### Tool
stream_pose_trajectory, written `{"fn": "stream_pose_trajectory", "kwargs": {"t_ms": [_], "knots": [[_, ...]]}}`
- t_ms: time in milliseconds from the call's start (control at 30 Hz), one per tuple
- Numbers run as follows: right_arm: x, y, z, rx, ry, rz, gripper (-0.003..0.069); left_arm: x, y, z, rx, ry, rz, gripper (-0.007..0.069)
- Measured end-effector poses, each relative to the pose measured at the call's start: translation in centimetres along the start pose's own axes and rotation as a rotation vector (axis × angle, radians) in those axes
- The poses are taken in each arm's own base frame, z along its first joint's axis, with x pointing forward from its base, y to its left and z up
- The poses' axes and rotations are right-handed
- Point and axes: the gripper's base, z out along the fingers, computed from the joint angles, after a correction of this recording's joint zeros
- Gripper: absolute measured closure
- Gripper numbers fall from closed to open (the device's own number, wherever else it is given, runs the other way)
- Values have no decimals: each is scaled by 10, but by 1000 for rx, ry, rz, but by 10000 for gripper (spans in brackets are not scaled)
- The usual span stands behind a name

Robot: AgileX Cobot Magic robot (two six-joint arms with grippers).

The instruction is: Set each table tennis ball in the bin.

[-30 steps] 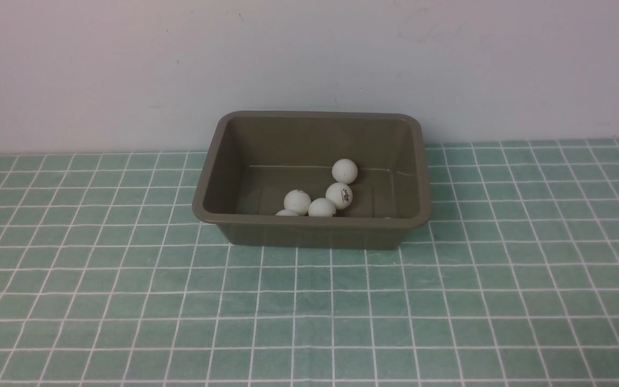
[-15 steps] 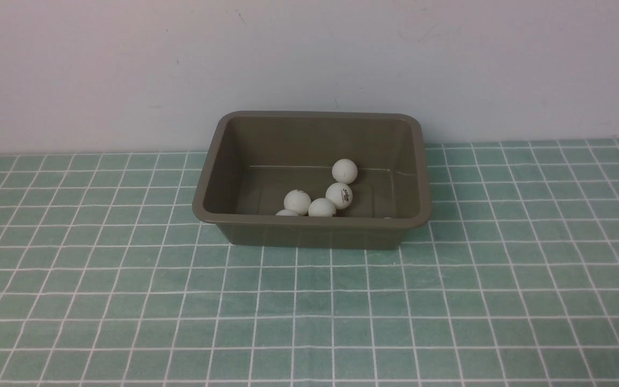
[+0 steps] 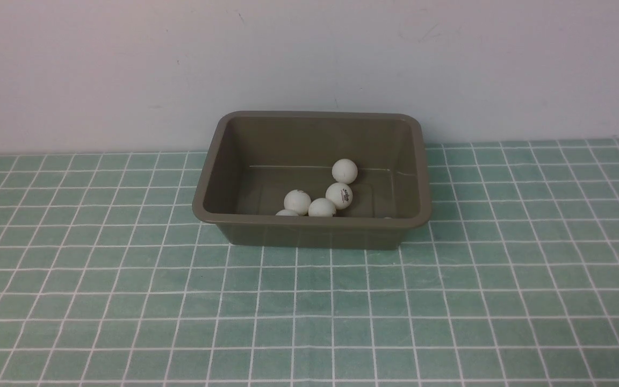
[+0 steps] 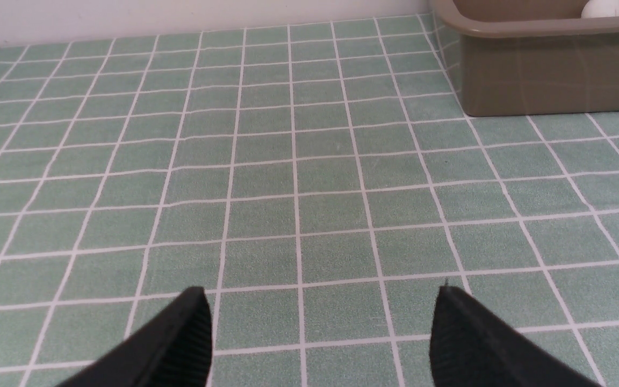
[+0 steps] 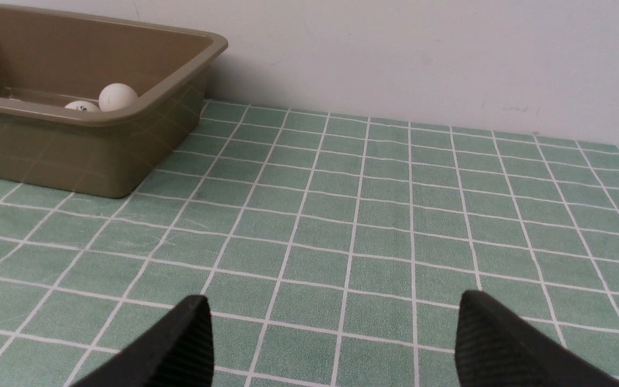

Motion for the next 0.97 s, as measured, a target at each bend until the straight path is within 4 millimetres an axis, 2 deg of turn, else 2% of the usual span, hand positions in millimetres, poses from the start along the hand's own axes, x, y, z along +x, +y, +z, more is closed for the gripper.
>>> {"fn": "stream_pose_trajectory", "kwargs": {"t_ms": [967], "knots": [[0,0,0,0,0,0,111,0,0,0,-1,-9,0,132]]}}
